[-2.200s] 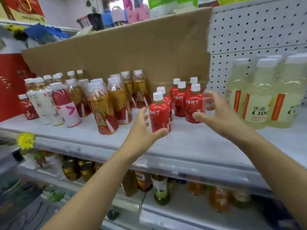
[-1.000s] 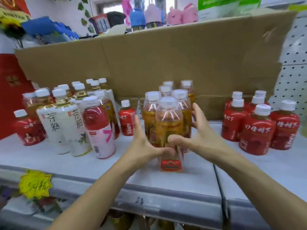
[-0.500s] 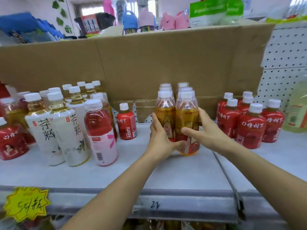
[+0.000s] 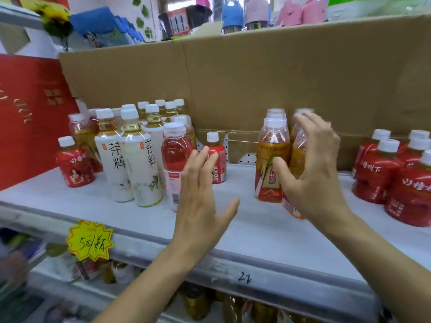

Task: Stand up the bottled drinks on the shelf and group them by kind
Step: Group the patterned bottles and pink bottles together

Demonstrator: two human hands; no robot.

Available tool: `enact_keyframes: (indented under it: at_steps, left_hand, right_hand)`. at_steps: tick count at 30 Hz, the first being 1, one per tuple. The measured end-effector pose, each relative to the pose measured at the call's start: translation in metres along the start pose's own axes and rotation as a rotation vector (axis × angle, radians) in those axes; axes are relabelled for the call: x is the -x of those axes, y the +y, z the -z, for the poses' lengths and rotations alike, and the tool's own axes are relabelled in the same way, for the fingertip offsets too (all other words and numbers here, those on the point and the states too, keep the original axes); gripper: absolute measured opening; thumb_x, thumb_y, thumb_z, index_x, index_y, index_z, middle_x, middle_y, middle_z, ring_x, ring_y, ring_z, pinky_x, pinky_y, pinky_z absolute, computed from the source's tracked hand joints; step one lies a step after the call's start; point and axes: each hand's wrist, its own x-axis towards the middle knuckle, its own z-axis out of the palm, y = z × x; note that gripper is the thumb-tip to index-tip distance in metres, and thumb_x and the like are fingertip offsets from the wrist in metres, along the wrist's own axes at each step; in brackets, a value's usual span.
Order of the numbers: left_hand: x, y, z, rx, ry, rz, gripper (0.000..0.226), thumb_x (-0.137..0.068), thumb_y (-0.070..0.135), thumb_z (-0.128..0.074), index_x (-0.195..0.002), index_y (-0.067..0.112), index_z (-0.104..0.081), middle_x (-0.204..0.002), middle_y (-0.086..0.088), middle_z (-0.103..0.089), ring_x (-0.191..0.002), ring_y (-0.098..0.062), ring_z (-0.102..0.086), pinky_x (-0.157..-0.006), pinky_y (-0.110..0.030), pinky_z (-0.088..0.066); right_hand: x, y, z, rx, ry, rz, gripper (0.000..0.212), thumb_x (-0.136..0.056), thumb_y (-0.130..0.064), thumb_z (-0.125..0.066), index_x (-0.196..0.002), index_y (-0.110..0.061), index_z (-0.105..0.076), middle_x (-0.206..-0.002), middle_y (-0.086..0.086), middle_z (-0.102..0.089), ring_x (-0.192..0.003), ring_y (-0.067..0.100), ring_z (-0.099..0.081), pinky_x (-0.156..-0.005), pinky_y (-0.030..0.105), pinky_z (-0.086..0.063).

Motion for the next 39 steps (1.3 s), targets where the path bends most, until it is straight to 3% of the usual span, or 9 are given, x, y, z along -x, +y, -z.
enact_keyframes:
  at_steps: [3,5,8,10,13,17,24,33,39]
  left_hand:
    - [-0.004,-0.026,0.01,0.012,0.172,0.145,0.1,-0.076,0.025,-0.083,-0.153,0.008,-0.022,-0.157,-0.008,-0.024,-0.148,-0.019,-0.019,-0.121,-0.045,-0.023]
    - [-0.009,-0.043,0.013,0.137,0.151,0.272,0.106,-0.075,0.023,-0.084,-0.155,0.014,-0.015,-0.153,-0.003,-0.024,-0.145,-0.016,-0.023,-0.12,-0.041,-0.026]
    - [-0.015,-0.059,0.013,0.343,0.048,0.402,0.106,-0.076,0.018,-0.084,-0.155,0.02,-0.014,-0.144,0.008,-0.031,-0.136,-0.011,-0.036,-0.103,-0.007,-0.034]
    - [-0.019,-0.071,0.012,0.432,-0.026,0.478,0.097,-0.075,0.018,-0.085,-0.151,0.024,-0.025,-0.137,0.011,-0.044,-0.125,-0.009,-0.049,-0.091,-0.004,-0.041]
    - [-0.021,-0.088,0.01,0.504,-0.157,0.558,0.083,-0.073,0.028,-0.087,-0.139,0.026,-0.037,-0.123,0.009,-0.059,-0.112,-0.009,-0.06,-0.102,-0.035,-0.049]
    - [-0.022,-0.1,0.013,0.535,-0.258,0.536,0.085,-0.068,0.042,-0.083,-0.137,0.028,-0.034,-0.123,0.005,-0.06,-0.112,-0.012,-0.061,-0.102,-0.043,-0.05]
    - [-0.022,-0.108,0.018,0.635,-0.339,0.465,0.079,-0.079,0.026,-0.083,-0.137,0.03,-0.03,-0.124,0.009,-0.057,-0.114,-0.007,-0.058,-0.099,-0.03,-0.049]
    - [-0.018,-0.07,0.019,0.791,-0.378,0.439,0.066,-0.079,0.023,-0.081,-0.129,0.03,-0.039,-0.11,0.015,-0.062,-0.098,0.003,-0.06,-0.084,-0.02,-0.05]
    - [-0.003,-0.002,0.005,0.9,-0.461,0.358,0.058,-0.079,0.026,-0.079,-0.124,0.032,-0.044,-0.109,0.013,-0.064,-0.091,0.006,-0.065,-0.075,-0.019,-0.054]
  right_hand:
    - [-0.005,-0.019,-0.031,-0.051,-0.175,0.123,0.064,-0.086,-0.016,-0.066,-0.144,-0.009,-0.04,-0.151,0.012,-0.036,-0.141,0.025,-0.03,-0.114,0.008,-0.01]
    - [-0.012,-0.023,-0.057,-0.13,-0.314,0.073,0.068,-0.088,-0.017,-0.068,-0.147,-0.011,-0.036,-0.151,0.009,-0.035,-0.142,0.022,-0.03,-0.118,0.015,-0.017]
    - [-0.028,-0.022,-0.097,-0.292,-0.541,-0.283,0.085,-0.086,-0.018,-0.073,-0.154,-0.017,-0.021,-0.156,0.005,-0.026,-0.144,0.019,-0.028,-0.118,0.033,-0.025]
    - [-0.04,-0.019,-0.125,-0.378,-0.636,-0.528,0.097,-0.083,-0.017,-0.077,-0.156,-0.021,-0.012,-0.157,0.003,-0.026,-0.142,0.022,-0.032,-0.111,0.035,-0.03]
    - [-0.052,-0.007,-0.169,-0.422,-0.614,-0.688,0.114,-0.073,-0.014,-0.086,-0.156,-0.02,-0.009,-0.143,0.007,-0.047,-0.129,0.025,-0.05,-0.108,0.042,-0.04]
    - [-0.053,-0.004,-0.199,-0.431,-0.539,-0.749,0.106,-0.069,-0.025,-0.089,-0.152,-0.019,-0.023,-0.13,0.003,-0.057,-0.114,0.021,-0.057,-0.1,0.039,-0.045]
    - [-0.018,-0.036,-0.145,-0.445,-0.503,-0.677,0.072,-0.077,-0.018,-0.084,-0.135,-0.019,-0.041,-0.108,-0.004,-0.06,-0.091,0.004,-0.061,-0.076,0.019,-0.05]
    - [0.035,-0.054,-0.037,-0.304,-0.437,-0.69,0.072,-0.069,-0.034,-0.088,-0.128,-0.031,-0.048,-0.117,-0.006,-0.061,-0.103,0.009,-0.064,-0.092,0.033,-0.055]
    - [0.054,-0.021,0.06,-0.173,-0.185,-0.767,0.068,-0.07,-0.032,-0.087,-0.126,-0.029,-0.049,-0.115,-0.009,-0.06,-0.101,0.005,-0.061,-0.083,0.023,-0.052]
